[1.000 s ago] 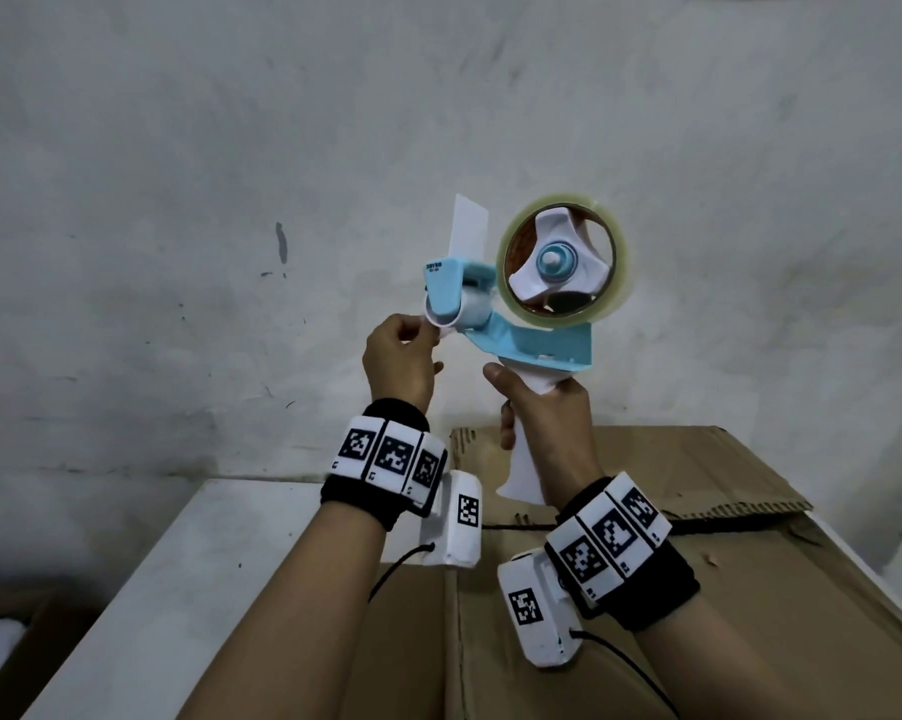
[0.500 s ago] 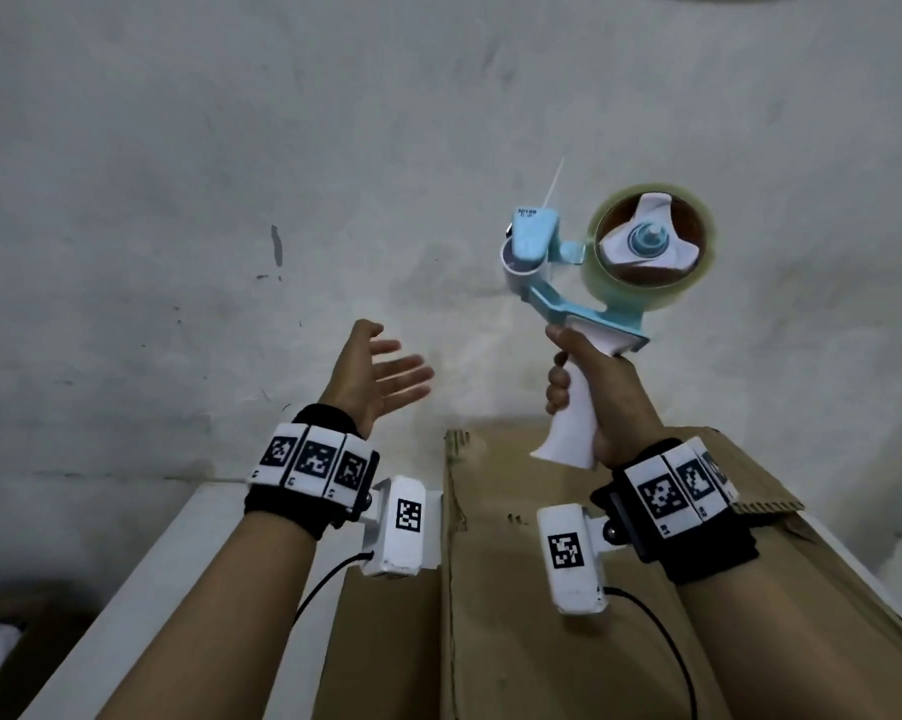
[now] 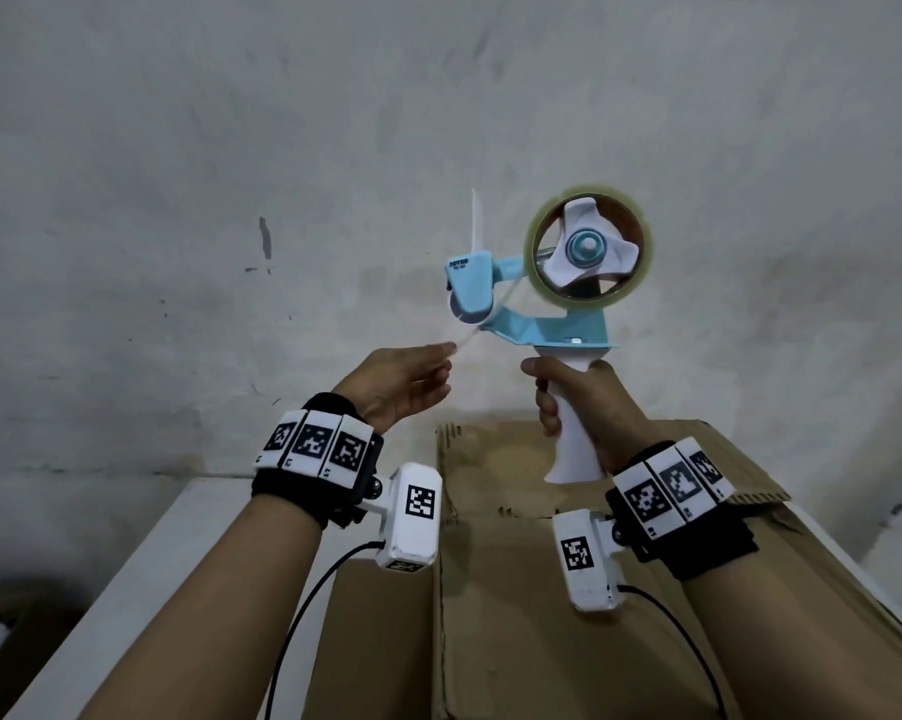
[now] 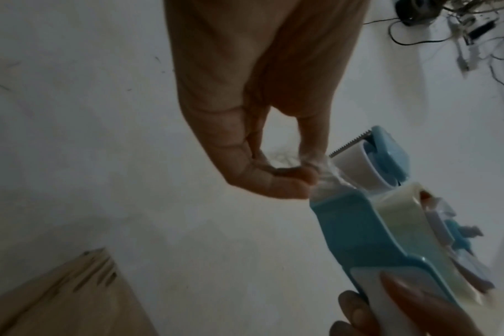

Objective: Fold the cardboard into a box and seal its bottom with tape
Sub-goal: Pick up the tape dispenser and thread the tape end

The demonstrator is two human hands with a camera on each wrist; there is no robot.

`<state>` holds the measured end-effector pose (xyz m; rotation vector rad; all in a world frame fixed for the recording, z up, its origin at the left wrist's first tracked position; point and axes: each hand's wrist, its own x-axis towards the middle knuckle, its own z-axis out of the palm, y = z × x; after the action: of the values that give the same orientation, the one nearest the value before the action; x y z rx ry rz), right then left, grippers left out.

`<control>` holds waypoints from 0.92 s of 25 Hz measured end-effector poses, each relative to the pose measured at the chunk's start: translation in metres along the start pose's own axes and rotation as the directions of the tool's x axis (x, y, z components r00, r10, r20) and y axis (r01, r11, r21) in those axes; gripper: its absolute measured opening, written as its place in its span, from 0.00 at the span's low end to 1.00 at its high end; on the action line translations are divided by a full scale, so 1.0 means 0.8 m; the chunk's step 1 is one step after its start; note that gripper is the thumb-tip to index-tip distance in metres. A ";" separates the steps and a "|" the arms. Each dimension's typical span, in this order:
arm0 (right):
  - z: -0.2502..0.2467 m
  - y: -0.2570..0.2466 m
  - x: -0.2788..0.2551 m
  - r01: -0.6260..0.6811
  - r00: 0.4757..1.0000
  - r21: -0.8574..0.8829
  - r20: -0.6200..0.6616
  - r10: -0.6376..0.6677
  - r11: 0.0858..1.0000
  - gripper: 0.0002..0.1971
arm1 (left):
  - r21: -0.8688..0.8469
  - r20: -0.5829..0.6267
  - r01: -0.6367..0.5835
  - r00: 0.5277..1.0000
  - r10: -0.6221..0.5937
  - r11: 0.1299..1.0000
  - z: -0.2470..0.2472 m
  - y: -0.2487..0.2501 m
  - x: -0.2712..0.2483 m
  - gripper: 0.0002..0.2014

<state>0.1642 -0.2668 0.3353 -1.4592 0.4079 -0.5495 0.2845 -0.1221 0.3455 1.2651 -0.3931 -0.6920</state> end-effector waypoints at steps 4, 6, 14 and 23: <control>0.005 0.011 0.004 0.050 0.999 -0.089 0.007 -0.050 0.995 0.07 | -0.098 -0.125 -0.039 0.992 0.027 0.994 -0.019 -0.011 0.000 0.05; 0.005 0.017 0.005 0.055 0.998 -0.139 0.043 -0.049 0.989 0.05 | -0.023 -0.188 -0.037 0.982 0.032 0.999 -0.028 -0.022 0.002 0.14; 0.005 0.026 0.008 -0.033 0.975 -0.432 0.185 0.124 0.901 0.07 | 0.193 -0.114 0.308 0.950 -0.290 0.931 -0.050 -0.078 -0.015 0.22; 0.002 0.028 0.009 -0.053 0.932 -0.567 0.267 0.244 0.822 0.09 | 0.024 -0.169 0.207 0.965 -0.200 0.978 -0.065 -0.123 -0.015 0.15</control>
<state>0.1734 -0.2691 0.3136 -2.0190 0.4300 -0.0365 0.2829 -0.0894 0.2381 1.4041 -0.1414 -0.7486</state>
